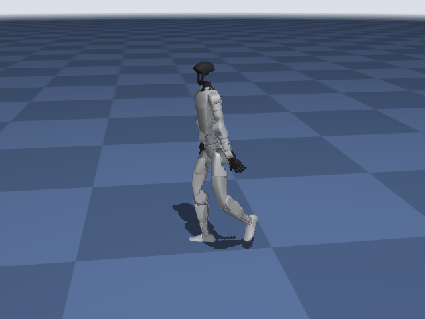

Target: Walk run

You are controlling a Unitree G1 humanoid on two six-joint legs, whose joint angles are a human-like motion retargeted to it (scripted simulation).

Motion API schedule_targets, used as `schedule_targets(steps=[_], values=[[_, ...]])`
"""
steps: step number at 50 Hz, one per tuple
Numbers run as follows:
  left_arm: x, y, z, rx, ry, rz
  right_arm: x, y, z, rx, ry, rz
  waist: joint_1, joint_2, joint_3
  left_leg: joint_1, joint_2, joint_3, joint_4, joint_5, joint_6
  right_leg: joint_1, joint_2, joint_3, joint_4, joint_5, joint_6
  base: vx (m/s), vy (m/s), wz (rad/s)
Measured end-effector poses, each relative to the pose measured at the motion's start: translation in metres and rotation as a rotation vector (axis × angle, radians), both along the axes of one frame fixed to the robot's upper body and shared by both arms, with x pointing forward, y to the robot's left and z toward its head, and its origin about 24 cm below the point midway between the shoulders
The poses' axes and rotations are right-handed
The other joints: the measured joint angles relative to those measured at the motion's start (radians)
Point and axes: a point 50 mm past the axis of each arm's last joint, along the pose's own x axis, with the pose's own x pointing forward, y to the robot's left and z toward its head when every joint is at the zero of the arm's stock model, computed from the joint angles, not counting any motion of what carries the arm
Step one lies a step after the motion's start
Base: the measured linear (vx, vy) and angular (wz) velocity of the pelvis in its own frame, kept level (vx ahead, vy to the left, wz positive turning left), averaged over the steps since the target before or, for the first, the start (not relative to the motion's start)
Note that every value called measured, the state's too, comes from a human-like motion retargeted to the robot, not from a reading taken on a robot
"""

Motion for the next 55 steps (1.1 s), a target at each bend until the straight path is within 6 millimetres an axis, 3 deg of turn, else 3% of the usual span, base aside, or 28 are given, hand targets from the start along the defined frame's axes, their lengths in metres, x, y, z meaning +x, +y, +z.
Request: schedule_targets(steps=[4,7,10,13,15,17,20,25,28,30,33,36,39,41,43,48,51,53,55], values=[[0.002,-0.012,-0.006,-0.003,-0.118,0.168,0.052,-0.012,0.005,-0.069,-0.175,0.107,0.065,0.060,0.023,-0.179,0.079,-0.017,-0.082,-0.065,-0.034,0.104,0.105,-0.083,-0.122,0.012,-0.007,0.41,-0.07,0.12],[0.010,-0.020,-0.011,0.064,-0.266,0.308,0.086,-0.021,0.013,-0.115,-0.306,0.171,0.134,0.105,0.045,-0.251,0.066,-0.120,-0.318,-0.105,-0.062,0.178,0.199,-0.090,-0.193,0.008,-0.016,0.43,0.01,-0.65],[0.018,-0.028,-0.015,0.142,-0.350,0.409,0.120,-0.024,0.023,-0.137,-0.429,0.216,0.201,0.149,0.087,-0.227,0.040,-0.298,-0.590,-0.055,-0.081,0.260,0.283,-0.062,-0.237,-0.010,-0.017,0.27,0.10,-1.08],[0.018,-0.035,-0.015,0.128,-0.339,0.422,0.141,-0.021,0.030,-0.129,-0.505,0.248,0.267,0.172,0.124,-0.173,0.036,-0.260,-0.707,0.062,-0.030,0.368,0.330,0.021,-0.301,-0.020,0.006,0.42,0.20,-1.45],[0.010,-0.031,-0.013,0.067,-0.262,0.354,0.136,-0.018,0.028,-0.100,-0.508,0.247,0.256,0.193,0.099,-0.133,0.057,-0.203,-0.682,-0.003,0.003,0.426,0.351,0.020,-0.329,-0.031,0.028,0.66,0.19,-0.25],[0.017,-0.024,-0.012,0.021,-0.219,0.262,0.128,-0.009,0.024,-0.073,-0.498,0.241,0.201,0.205,0.085,-0.123,0.044,-0.281,-0.695,-0.005,0.016,0.450,0.356,-0.009,-0.329,-0.034,0.043,0.41,0.07,0.50],[0.047,-0.010,-0.013,0.016,-0.293,0.090,0.105,0.004,0.014,-0.073,-0.438,0.171,0.163,0.188,0.086,-0.095,0.037,-0.304,-0.716,-0.023,-0.001,0.460,0.337,-0.033,-0.310,-0.036,0.073,0.18,0.00,0.30],[0.105,0.014,-0.006,0.094,-0.579,-0.110,0.041,-0.002,0.003,-0.062,-0.207,0.090,0.196,0.142,0.068,-0.016,0.017,-0.265,-0.802,-0.038,0.009,0.464,0.314,-0.018,-0.284,-0.054,0.104,0.33,0.03,-0.16],[0.133,0.013,-0.002,0.136,-0.729,-0.087,0.013,-0.010,0.003,-0.098,-0.067,0.112,0.182,0.128,0.070,0.008,0.013,-0.251,-0.820,-0.055,0.012,0.469,0.311,-0.005,-0.286,-0.068,0.112,0.14,0.01,-0.24],[0.141,0.009,-0.002,0.152,-0.783,-0.017,-0.002,-0.012,0.005,-0.103,0.023,0.117,0.165,0.122,0.070,0.016,0.014,-0.247,-0.820,-0.068,0.017,0.465,0.309,0.016,-0.281,-0.073,0.118,0.13,-0.02,-0.56],[0.145,-0.001,-0.004,0.131,-0.798,0.098,-0.009,-0.012,0.005,-0.070,0.092,0.086,0.161,0.115,0.079,0.027,0.026,-0.193,-0.820,-0.094,0.022,0.419,0.298,0.080,-0.240,-0.074,0.130,0.07,-0.03,-1.00],[0.139,-0.004,-0.006,0.090,-0.746,0.135,-0.004,-0.013,0.003,-0.033,0.071,0.077,0.167,0.117,0.086,0.044,0.052,-0.104,-0.827,-0.118,0.019,0.338,0.297,0.174,-0.155,-0.083,0.144,0.05,-0.02,-1.61],[0.118,0.002,-0.008,0.084,-0.651,0.092,0.003,-0.005,0.001,-0.040,-0.053,0.142,0.172,0.115,0.077,0.074,0.076,0.025,-0.851,-0.140,0.008,0.208,0.298,0.236,-0.001,-0.073,0.175,0.02,-0.07,-2.30],[0.100,0.009,-0.008,0.093,-0.580,0.027,0.008,0.002,0.001,-0.097,-0.131,0.190,0.190,0.099,0.070,0.097,0.073,0.136,-0.869,-0.154,0.004,0.116,0.286,0.225,0.117,-0.052,0.198,0.00,-0.15,-2.66],[0.083,0.015,-0.008,0.109,-0.510,-0.049,0.009,0.006,0.003,-0.174,-0.179,0.209,0.145,0.115,0.064,0.106,0.092,0.178,-0.875,-0.162,0.000,0.067,0.246,0.086,0.202,-0.036,0.218,0.01,-0.25,-1.54],[0.049,0.021,-0.006,0.118,-0.347,-0.183,-0.003,0.013,0.003,-0.183,-0.180,0.125,0.097,0.129,0.039,0.151,0.108,0.333,-0.868,-0.203,-0.029,0.095,0.200,-0.262,0.198,-0.129,0.124,0.05,-0.18,-1.49],[0.039,0.019,-0.006,0.106,-0.303,-0.206,-0.021,0.010,0.003,-0.135,-0.082,0.105,0.119,0.132,0.018,0.208,0.101,0.427,-0.870,-0.225,-0.060,0.172,0.249,-0.440,0.086,-0.187,-0.005,0.21,-0.13,-1.66],[0.035,0.015,-0.007,0.105,-0.311,-0.182,-0.033,0.003,0.004,-0.128,-0.007,0.125,0.148,0.122,0.009,0.254,0.074,0.468,-0.867,-0.242,-0.082,0.221,0.294,-0.432,-0.009,-0.181,-0.041,0.29,-0.10,-1.74],[0.035,0.011,-0.009,0.132,-0.362,-0.138,-0.037,-0.004,0.006,-0.132,0.059,0.140,0.142,0.117,0.018,0.281,0.054,0.464,-0.845,-0.252,-0.097,0.180,0.305,-0.240,0.003,-0.144,-0.027,0.23,-0.06,-0.89]])
